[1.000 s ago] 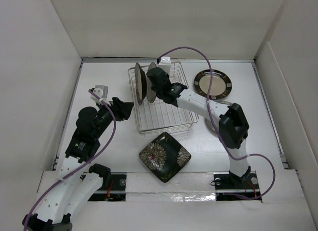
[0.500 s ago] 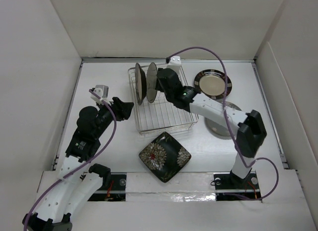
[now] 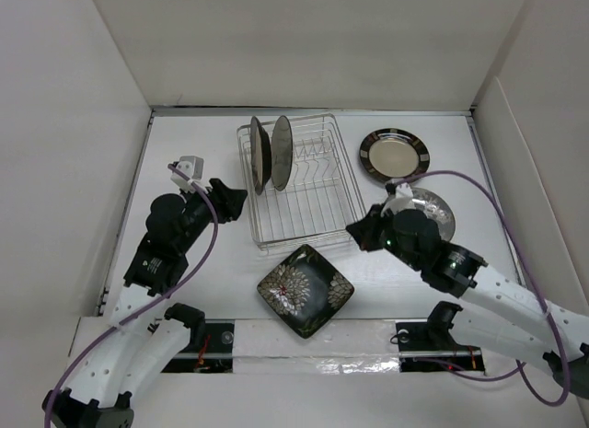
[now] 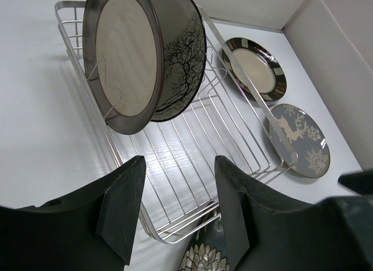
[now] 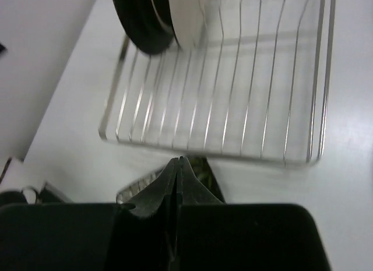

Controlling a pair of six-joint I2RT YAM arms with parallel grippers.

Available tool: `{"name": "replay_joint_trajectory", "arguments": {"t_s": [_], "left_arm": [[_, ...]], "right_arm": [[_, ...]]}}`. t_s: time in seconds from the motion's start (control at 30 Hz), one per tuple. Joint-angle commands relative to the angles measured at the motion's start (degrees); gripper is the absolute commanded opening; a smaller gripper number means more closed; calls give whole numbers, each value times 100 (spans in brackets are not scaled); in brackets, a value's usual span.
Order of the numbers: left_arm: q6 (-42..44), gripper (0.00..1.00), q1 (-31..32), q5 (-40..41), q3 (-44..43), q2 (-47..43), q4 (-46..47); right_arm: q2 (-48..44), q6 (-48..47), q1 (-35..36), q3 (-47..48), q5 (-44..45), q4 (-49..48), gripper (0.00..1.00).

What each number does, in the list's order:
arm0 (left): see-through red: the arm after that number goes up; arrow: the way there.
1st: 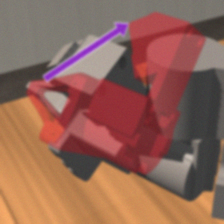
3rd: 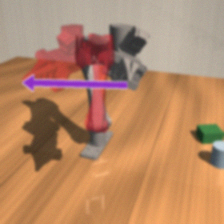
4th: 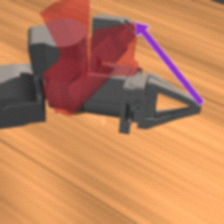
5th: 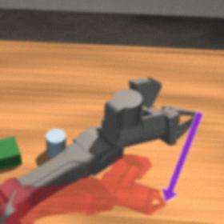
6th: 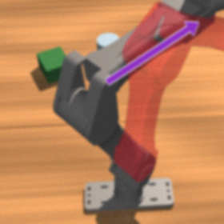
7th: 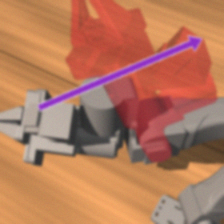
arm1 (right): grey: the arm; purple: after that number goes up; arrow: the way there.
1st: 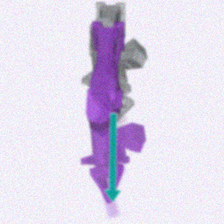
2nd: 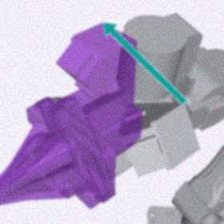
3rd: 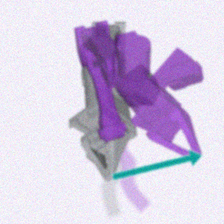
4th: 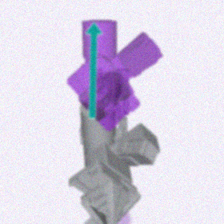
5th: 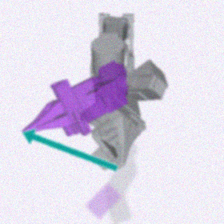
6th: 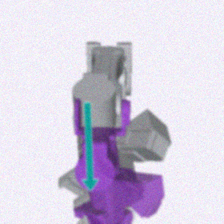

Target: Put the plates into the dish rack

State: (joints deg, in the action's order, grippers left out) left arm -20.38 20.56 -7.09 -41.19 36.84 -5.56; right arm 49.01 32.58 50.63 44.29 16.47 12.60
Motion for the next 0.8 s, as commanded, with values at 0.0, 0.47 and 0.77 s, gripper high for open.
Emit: {"name": "replay_joint_trajectory", "arguments": {"t_s": [0.0, 0.47, 0.77], "left_arm": [[69, 47, 27, -47, -82, 113, 213], [113, 47, 27, 94, -100, 122, 161], [105, 47, 27, 24, -74, 104, 161]], "right_arm": [[-487, 1126, 78, -762, -1327, 831, 0], [-851, 3886, 456, -3145, -2719, -256, 81], [642, 4397, 623, -3620, -2201, -2305, 67]]}}
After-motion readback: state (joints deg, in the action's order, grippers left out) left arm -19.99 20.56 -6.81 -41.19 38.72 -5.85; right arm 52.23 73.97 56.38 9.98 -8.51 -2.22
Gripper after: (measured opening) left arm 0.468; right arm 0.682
